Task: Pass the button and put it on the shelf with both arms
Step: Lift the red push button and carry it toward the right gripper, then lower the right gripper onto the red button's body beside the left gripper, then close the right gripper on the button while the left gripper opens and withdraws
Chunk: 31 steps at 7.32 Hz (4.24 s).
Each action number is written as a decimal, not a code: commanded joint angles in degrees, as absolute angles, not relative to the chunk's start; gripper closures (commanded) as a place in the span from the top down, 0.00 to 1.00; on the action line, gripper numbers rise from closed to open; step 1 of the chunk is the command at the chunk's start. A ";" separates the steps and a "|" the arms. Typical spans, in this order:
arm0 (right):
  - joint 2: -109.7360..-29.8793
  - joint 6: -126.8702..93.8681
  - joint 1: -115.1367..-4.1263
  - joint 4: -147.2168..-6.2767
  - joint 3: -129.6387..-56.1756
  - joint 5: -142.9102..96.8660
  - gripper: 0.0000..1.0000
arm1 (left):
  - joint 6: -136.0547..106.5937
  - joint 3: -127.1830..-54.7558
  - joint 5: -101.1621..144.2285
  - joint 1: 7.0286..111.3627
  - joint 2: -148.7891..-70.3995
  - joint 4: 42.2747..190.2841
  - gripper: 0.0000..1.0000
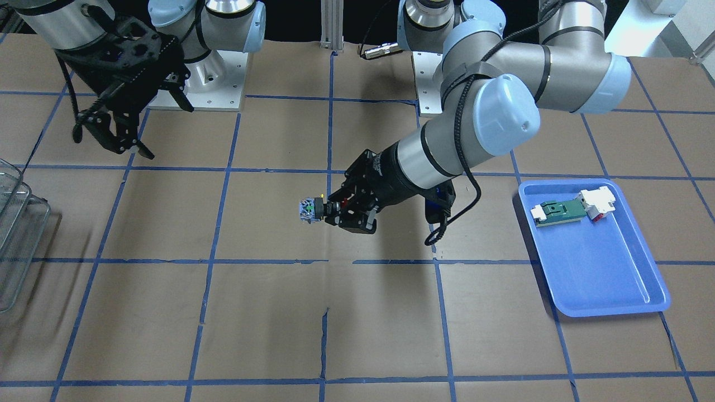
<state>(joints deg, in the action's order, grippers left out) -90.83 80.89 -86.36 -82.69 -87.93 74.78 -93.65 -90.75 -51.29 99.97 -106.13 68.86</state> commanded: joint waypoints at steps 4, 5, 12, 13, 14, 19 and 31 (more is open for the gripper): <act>-87.55 99.94 -87.71 -88.85 -86.93 69.44 1.00 | -96.67 -91.41 -47.64 103.18 -105.56 63.73 0.00; -87.28 97.15 -87.89 -88.86 -86.92 69.35 1.00 | -96.85 -91.32 -47.64 103.36 -105.38 63.72 0.00; -83.32 85.71 -92.72 -93.69 -87.18 69.61 1.00 | -97.82 -91.32 -47.55 103.71 -104.77 63.72 0.00; -83.32 85.00 -92.72 -93.43 -87.36 69.52 1.00 | -97.82 -91.41 -47.55 103.62 -104.42 63.72 0.00; -83.23 84.99 -92.72 -93.43 -87.36 69.26 1.00 | -97.82 -91.58 -47.46 103.71 -104.15 63.72 0.00; -83.32 84.81 -93.25 -92.90 -87.63 66.27 0.88 | -97.65 -92.81 -47.46 103.62 -103.10 63.63 0.00; -83.58 85.78 -93.25 -92.90 -87.54 67.23 0.00 | -100.64 -92.64 -47.46 103.71 -102.22 63.63 1.00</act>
<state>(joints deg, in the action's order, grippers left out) -83.59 85.80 -93.31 -92.90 -87.54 67.00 -100.72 -92.69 -47.73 103.69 -102.33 63.66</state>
